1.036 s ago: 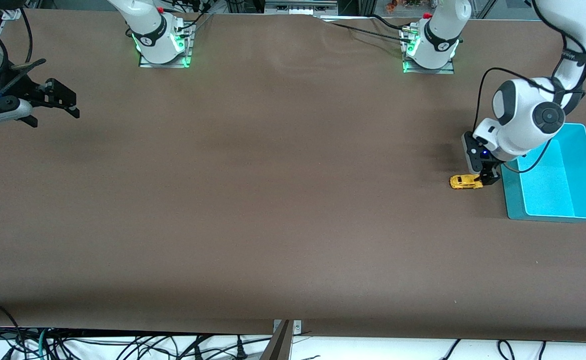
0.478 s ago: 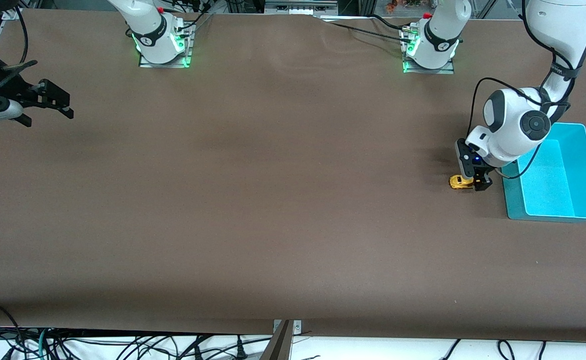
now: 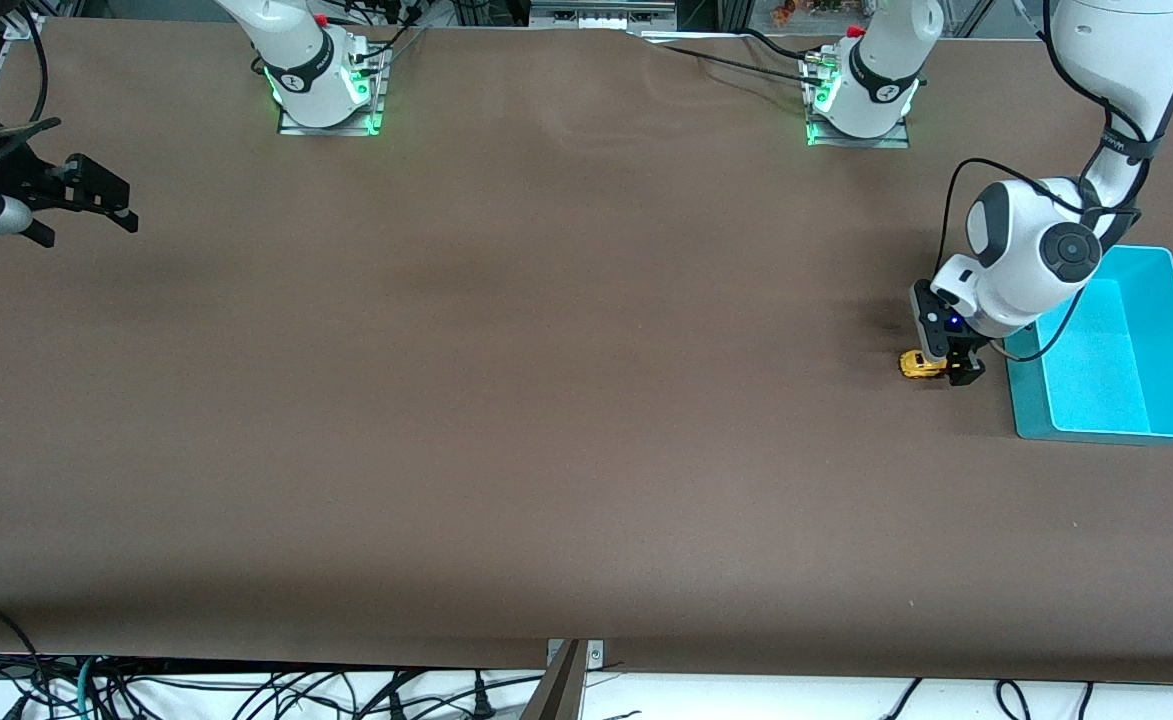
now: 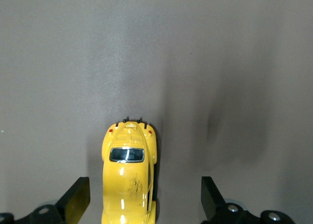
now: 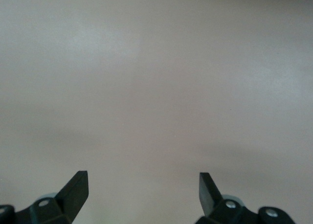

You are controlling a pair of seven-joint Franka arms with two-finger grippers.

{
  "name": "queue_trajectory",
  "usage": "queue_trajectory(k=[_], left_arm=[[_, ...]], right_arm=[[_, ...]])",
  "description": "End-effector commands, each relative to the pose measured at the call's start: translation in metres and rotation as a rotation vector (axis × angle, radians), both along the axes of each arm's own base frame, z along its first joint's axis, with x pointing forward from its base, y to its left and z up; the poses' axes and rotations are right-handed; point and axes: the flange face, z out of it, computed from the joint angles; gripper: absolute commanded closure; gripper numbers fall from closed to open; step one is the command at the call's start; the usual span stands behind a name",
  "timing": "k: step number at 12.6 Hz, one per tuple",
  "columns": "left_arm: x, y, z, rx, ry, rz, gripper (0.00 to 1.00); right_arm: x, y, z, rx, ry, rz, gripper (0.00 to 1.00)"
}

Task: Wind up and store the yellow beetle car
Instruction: 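Lift the yellow car and carry it into the cyan tray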

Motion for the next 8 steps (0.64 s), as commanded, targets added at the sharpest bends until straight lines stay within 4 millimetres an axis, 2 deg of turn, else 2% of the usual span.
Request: queue_trajectory(k=[1,2,3,4,5,6,7,8], left_arm=[[0.006,-0.002,-0.010,0.008,-0.016,-0.033,0.00],[0.006,-0.002,-0.009,0.011,-0.018,-0.041,0.00],[0.006,-0.002,-0.009,0.012,-0.018,-0.056,0.20],[0.007,-0.001,-0.006,0.013,-0.022,-0.072,0.57],[0.007,-0.001,-0.005,0.014,-0.025,-0.076,0.79],[0.008,0.000,-0.003,0.014,-0.026,-0.076,0.91],[0.009,0.002,0.003,0.014,-0.037,-0.067,0.99],[0.011,0.004,0.015,0.015,-0.051,-0.059,0.99]], right_arm=[[-0.005,0.002,0.006,-0.007,0.004,-0.007,0.00],[-0.004,0.002,0.005,-0.008,0.004,-0.007,0.00],[-0.004,0.002,0.005,-0.008,0.006,-0.007,0.00],[-0.004,0.002,0.004,-0.008,0.007,-0.007,0.00],[-0.004,0.002,0.004,-0.008,0.007,-0.007,0.00],[-0.004,0.002,0.005,-0.008,0.006,-0.007,0.00],[-0.004,0.003,0.005,-0.009,0.006,-0.006,0.00],[-0.004,0.002,0.004,-0.008,0.007,-0.007,0.00]])
